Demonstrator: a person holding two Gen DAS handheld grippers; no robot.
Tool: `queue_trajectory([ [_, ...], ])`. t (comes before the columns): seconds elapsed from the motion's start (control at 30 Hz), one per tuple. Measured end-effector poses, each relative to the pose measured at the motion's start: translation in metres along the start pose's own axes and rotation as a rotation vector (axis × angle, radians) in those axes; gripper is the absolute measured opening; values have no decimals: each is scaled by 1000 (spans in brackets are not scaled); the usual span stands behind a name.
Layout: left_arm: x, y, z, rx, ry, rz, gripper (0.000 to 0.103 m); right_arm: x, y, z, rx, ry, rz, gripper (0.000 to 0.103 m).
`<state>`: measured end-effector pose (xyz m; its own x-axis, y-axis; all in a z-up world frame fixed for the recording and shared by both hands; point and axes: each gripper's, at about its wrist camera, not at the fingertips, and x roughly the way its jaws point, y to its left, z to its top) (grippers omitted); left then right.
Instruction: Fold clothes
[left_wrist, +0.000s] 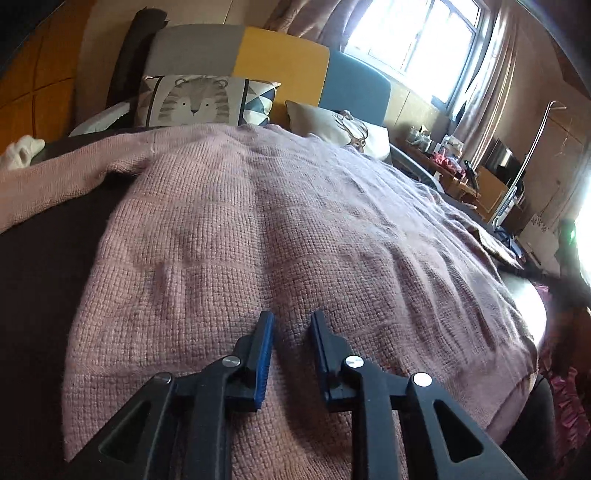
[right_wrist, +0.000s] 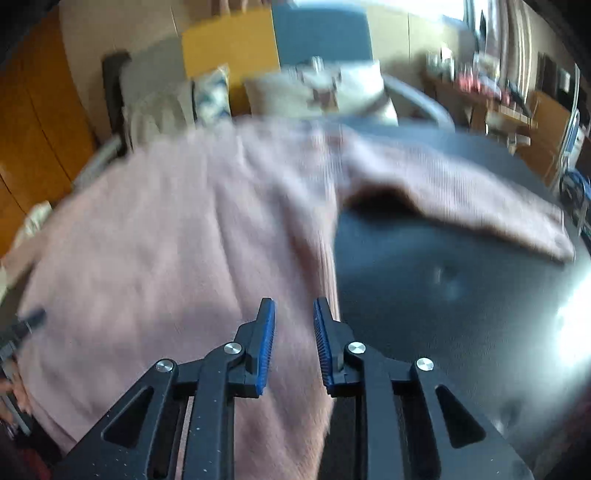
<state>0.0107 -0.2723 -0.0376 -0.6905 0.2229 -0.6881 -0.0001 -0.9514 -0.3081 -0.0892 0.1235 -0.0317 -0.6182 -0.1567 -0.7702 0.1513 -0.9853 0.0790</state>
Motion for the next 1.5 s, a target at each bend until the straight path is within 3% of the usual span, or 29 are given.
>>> queue_trajectory([
  [0.07,0,5,1,-15,-2,-17,21,3,3,22,-3,-31,-10,24],
  [0.13,-2,6,1,-16,-5,-24,21,31,1,43,11,27,-21,23],
  [0.2,-3,5,0,-11,-10,-27,21,60,-3,60,29,73,-24,6],
  [0.33,-3,6,-1,-8,-17,-34,21,93,-15,69,74,114,-14,6],
  [0.37,-3,7,-1,-11,-18,-40,21,98,-20,69,68,108,-34,2],
  [0.5,-3,8,-2,-17,-20,-51,21,103,-32,72,106,102,-44,2],
  [0.63,-4,8,-2,-19,-20,-54,21,85,-44,70,175,103,53,12],
  [0.7,-4,7,-2,-19,-21,-53,21,66,-58,63,238,62,93,35],
  [0.8,-5,5,-4,-15,-24,-49,21,41,-99,48,374,2,96,54],
  [1.07,-12,-6,-17,15,-56,-22,21,17,-237,15,803,-62,-20,54],
  [1.33,-13,-5,-6,-28,-5,-16,21,32,-302,-16,1177,-230,108,54],
  [1.43,-22,-10,4,-30,-53,-24,21,37,-323,-25,1298,-286,147,54],
  [1.5,-24,-15,13,-31,-81,-35,21,41,-324,-19,1288,-279,114,52],
])
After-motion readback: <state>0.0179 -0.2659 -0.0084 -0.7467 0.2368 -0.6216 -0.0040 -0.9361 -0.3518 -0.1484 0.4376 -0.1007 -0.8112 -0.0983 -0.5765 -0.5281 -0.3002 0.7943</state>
